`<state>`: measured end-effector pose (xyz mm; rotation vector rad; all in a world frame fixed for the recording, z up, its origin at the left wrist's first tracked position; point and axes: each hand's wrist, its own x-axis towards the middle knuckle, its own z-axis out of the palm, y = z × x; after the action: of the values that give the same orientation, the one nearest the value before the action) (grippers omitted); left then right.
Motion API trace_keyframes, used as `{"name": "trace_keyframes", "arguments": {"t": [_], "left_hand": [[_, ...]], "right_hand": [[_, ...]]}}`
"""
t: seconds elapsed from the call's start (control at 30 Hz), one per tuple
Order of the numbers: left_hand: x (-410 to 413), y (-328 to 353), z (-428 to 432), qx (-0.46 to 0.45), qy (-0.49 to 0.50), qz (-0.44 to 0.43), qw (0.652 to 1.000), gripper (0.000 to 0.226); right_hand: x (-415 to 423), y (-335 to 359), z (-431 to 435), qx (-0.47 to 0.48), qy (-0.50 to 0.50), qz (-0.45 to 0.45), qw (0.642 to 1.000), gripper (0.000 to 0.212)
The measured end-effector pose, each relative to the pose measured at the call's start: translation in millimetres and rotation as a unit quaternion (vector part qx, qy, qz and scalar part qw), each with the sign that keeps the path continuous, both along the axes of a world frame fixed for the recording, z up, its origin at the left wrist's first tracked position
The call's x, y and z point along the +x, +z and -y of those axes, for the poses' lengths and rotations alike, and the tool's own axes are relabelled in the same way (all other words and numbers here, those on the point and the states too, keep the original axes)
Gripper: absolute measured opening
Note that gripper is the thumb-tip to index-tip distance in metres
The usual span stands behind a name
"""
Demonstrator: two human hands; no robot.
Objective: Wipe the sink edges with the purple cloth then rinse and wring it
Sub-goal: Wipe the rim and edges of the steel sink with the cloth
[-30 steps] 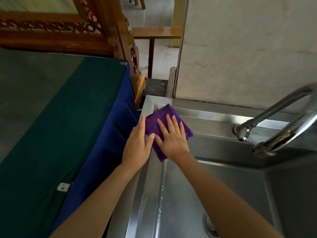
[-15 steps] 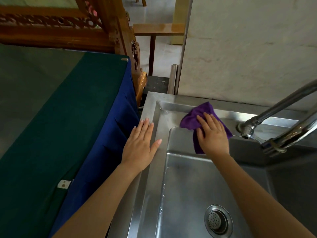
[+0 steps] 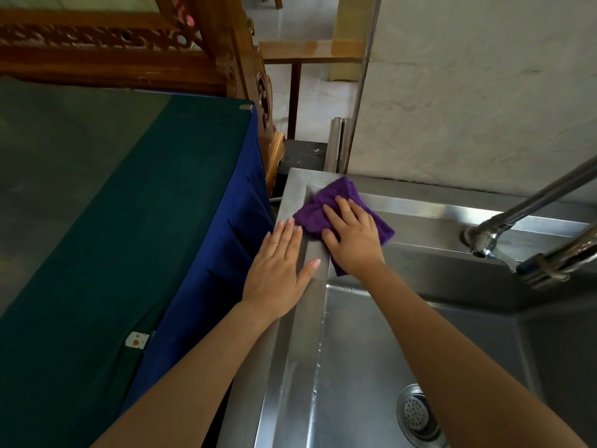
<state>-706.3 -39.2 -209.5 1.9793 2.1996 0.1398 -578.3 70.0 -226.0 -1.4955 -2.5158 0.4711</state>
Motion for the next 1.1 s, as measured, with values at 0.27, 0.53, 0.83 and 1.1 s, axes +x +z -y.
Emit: {"name": "trace_keyframes", "arguments": {"t": [0.27,0.53,0.83,1.1], "left_hand": [[-3,7,22,-0.023,-0.013,0.018,0.999,0.073],[1,6,94,-0.020,-0.016,0.028,0.999,0.075],[14,7,163,-0.029,-0.018,0.031,0.999,0.076],[39,19,239,-0.066,0.024,0.046,0.997,0.077]], "right_hand": [[-6,1,13,-0.032,0.048,-0.050,0.997,0.047],[2,-4,94,-0.043,0.035,-0.162,0.985,0.042],[17,-7,157,-0.034,0.040,-0.192,0.980,0.038],[38,-2,224,-0.056,0.082,-0.155,0.983,0.039]]}}
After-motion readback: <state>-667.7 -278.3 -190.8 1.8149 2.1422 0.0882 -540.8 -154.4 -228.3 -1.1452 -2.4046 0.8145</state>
